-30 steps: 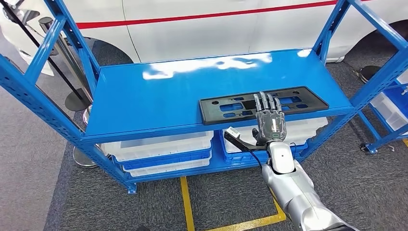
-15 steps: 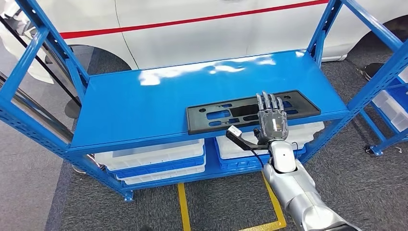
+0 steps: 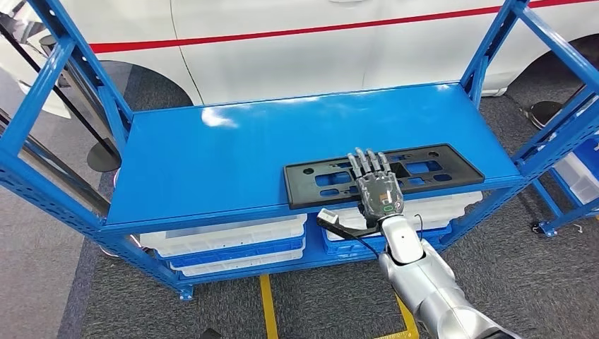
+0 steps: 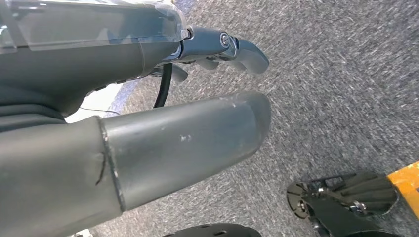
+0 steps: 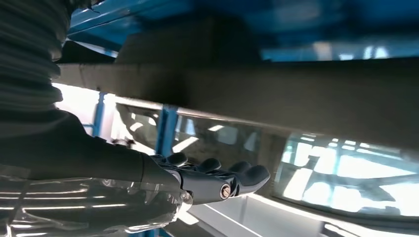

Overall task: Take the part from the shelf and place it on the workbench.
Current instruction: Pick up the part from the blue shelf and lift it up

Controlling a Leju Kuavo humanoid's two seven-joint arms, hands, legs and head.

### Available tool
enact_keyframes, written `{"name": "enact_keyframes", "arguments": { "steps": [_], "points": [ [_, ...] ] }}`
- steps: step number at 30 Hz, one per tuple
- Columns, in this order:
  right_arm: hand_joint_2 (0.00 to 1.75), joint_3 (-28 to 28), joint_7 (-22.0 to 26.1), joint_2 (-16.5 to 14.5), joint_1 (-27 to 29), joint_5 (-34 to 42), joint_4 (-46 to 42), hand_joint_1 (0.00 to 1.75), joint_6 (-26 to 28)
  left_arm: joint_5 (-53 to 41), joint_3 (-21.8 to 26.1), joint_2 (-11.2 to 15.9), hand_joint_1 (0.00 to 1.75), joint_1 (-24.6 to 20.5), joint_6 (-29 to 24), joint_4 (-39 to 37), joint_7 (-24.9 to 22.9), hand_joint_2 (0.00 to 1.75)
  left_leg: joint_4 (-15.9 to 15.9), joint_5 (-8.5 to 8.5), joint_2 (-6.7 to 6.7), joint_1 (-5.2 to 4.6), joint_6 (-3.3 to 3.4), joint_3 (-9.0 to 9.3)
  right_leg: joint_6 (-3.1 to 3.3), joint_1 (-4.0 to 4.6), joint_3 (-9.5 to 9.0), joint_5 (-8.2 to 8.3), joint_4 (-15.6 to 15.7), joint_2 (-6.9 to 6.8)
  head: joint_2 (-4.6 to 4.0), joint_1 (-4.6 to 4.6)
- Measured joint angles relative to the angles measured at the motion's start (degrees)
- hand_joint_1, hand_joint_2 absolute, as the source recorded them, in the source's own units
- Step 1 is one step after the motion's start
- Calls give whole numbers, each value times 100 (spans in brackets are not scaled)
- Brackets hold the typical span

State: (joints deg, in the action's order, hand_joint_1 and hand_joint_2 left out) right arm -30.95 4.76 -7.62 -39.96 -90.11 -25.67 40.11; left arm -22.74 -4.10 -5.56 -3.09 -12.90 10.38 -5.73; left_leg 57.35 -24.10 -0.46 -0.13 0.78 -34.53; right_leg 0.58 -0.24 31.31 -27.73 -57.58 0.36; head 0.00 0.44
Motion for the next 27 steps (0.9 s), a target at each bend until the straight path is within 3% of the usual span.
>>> {"name": "enact_keyframes", "arguments": {
  "steps": [4, 6, 8, 9, 10, 12, 17, 27],
  "points": [
    [175, -341, 137, 2, 40, 5, 98, 0, -6, 141, 5, -7, 0, 2, 10, 0, 55, 0, 24, -27, 2, -11, 38, -1, -7, -6, -13, -4, 12, -1, 0, 0],
    [175, -436, 160, 2, 45, 9, 179, 66, -5, 228, 2, -8, 0, 2, 7, 0, 64, 0, 29, -28, 1, -17, 43, -1, -19, -10, -15, -4, 14, -3, 0, 0],
    [175, -496, 159, -1, 52, 27, 261, 149, -5, 260, 2, -8, 0, 1, 9, 0, 70, 0, 30, -28, 1, -21, 44, -1, -42, -15, -16, -2, 17, -3, 0, -1],
    [175, -514, 158, -4, 54, 49, 307, 156, -10, 272, 3, -9, 0, 1, 10, 0, 76, 0, 31, -27, 2, -22, 46, -1, -53, -16, -17, 1, 18, -3, 0, -1],
    [175, -527, 158, -8, 53, 74, 353, 160, -17, 283, 3, -9, 0, 0, 10, 0, 83, 0, 31, -26, 2, -22, 47, -1, -60, -16, -17, 3, 19, -3, 0, -1],
    [175, -541, 157, -18, 52, 152, 445, 151, -48, 299, 4, -10, 0, 0, 10, 0, 96, 0, 32, -24, 2, -22, 50, 0, -65, -16, -18, 5, 19, -3, 0, -1],
    [175, -544, 121, -45, -5, 295, 557, 111, -89, 313, 4, -13, 0, 4, 12, 0, 128, 0, 31, -21, 2, -20, 52, 8, -66, -13, -22, 5, 19, -4, 0, -1],
    [175, -544, 70, -58, -114, 467, 621, 120, 18, 283, 4, -38, 0, 13, 46, 0, 140, 0, 30, -21, 1, -12, 51, 21, -68, -6, -36, 1, 16, -7, 0, 0]
  ]
}}
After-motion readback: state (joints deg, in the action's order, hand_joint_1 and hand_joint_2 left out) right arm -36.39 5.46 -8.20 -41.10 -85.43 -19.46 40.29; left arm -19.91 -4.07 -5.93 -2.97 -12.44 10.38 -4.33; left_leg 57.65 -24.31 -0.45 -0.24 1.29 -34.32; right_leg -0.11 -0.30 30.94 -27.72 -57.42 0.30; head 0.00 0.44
